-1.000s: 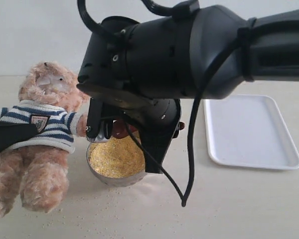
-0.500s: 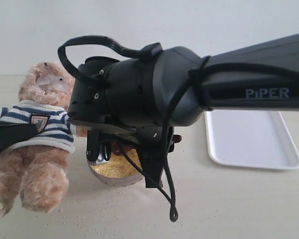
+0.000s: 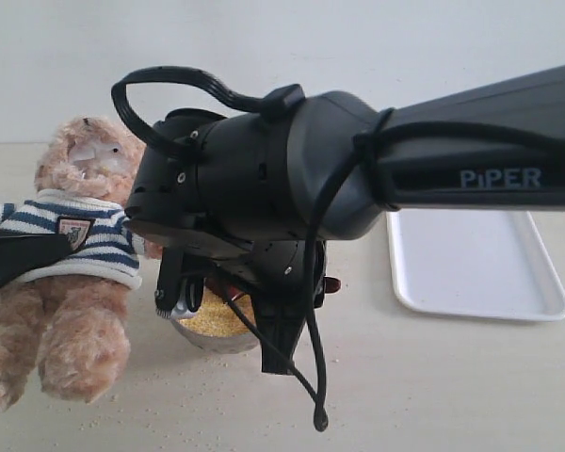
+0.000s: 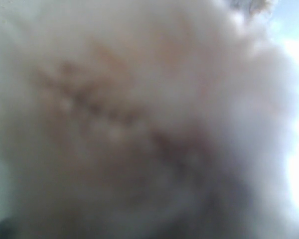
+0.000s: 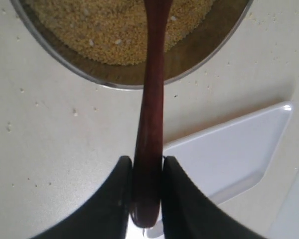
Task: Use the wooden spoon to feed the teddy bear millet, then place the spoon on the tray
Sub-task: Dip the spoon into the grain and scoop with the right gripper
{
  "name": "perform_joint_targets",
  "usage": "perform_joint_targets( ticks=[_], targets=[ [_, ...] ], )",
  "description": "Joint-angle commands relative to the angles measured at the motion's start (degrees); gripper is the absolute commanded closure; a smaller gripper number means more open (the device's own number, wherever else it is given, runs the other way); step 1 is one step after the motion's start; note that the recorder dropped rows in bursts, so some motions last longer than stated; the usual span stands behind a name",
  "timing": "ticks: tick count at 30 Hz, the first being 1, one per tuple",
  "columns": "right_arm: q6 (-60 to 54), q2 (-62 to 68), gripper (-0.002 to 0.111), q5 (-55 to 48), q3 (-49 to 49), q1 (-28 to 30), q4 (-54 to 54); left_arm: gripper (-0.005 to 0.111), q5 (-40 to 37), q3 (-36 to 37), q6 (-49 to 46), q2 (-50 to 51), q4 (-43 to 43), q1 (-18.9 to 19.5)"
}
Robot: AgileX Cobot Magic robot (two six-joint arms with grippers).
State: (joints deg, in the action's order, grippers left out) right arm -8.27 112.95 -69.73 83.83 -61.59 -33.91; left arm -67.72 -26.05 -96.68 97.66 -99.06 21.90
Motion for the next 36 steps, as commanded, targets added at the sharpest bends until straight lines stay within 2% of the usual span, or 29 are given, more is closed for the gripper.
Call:
perform_joint_targets(
  ticks=[1,21,34,36],
  targets=[
    [-0.32,-0.25,0.108,-0.24,0.10,-0.06,0.84,0.102,-2.24,0.16,-0.39,-0.18,-0.89,-0.43],
    [3.97,-2.98,0.108,-0.24,0.10,-0.06,2.43,0.102,-2.24,0.16,-0.39,-0.18,-0.89,-0.43],
    [3.05,-4.94,0.108,-0.24,0.10,-0.06,7.98,0.102,-2.24,0.16,-0.39,-0.18,-0.89,-0.43],
    [-0.22,-4.94,0.108,-0.24,0.10,-0.06,9.56,0.102,-2.24,0.16,-0.39,-0.18,-0.89,-0.43]
  ],
)
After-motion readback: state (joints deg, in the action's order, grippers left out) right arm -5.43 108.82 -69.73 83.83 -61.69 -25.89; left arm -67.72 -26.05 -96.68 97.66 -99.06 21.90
